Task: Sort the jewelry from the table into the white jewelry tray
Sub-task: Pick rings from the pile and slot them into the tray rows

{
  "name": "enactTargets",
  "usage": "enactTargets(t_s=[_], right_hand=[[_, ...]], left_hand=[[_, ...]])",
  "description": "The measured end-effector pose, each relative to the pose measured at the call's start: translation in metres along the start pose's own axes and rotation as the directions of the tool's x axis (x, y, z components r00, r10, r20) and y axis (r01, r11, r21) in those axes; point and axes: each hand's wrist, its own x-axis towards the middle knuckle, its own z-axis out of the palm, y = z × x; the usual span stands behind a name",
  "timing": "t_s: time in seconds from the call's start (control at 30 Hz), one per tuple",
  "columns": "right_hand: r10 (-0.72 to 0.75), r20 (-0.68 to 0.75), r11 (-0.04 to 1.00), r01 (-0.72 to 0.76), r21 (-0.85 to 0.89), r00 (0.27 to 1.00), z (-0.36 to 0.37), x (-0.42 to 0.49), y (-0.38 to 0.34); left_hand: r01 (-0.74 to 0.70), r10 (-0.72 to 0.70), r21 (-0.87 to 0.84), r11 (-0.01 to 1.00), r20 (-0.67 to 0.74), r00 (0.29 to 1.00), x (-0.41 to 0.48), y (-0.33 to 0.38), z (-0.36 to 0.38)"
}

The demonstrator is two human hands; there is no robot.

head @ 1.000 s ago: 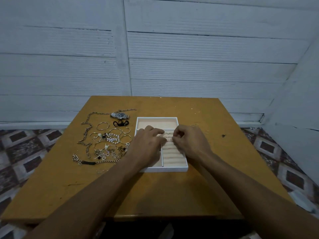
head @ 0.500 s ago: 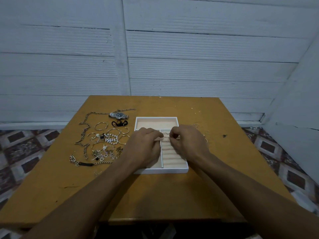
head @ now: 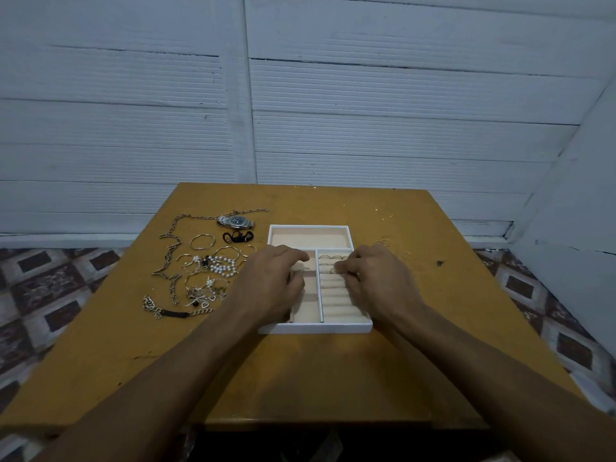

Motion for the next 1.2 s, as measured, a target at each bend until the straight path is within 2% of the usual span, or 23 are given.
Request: enactTargets(t_s=[0.4,0.63,0.8,0.93,1.07,1.2], right_hand=[[-0.029,0.031,0.996,0.032,-0.089,0.999,-0.002,-0.011,-0.003],[0.004,0.083,0.998,0.001,-0.059,0.997,-0.002,-0.008,0.001],[0.131,0.051,0.98,-0.137,0.142,0.99,-0.008,-0.006,0.008],[0.308,0.014,0.91,-0.299,0.286,0.951,-0.027,0.001,0.027],[0.435,0.14,0.787,-0.452,0.42,0.889,-0.046,0.003,0.055],[0.485,0.22,0.751,-0.532,0.392,0.846,-0.048,-0.004,0.076]], left_hand=[[-0.006,0.005,0.032,0.999,0.033,0.999,0.002,0.01,-0.003],[-0.023,0.022,0.024,0.999,0.049,0.999,0.004,0.018,-0.003],[-0.014,0.012,0.031,0.999,0.045,0.999,0.006,0.02,-0.003],[-0.013,0.012,0.013,1.0,0.085,0.996,0.013,0.028,0.002],[-0.063,0.064,-0.012,0.998,0.132,0.989,0.029,0.044,0.016],[-0.065,0.042,0.079,0.995,0.261,0.964,0.05,0.071,0.031]])
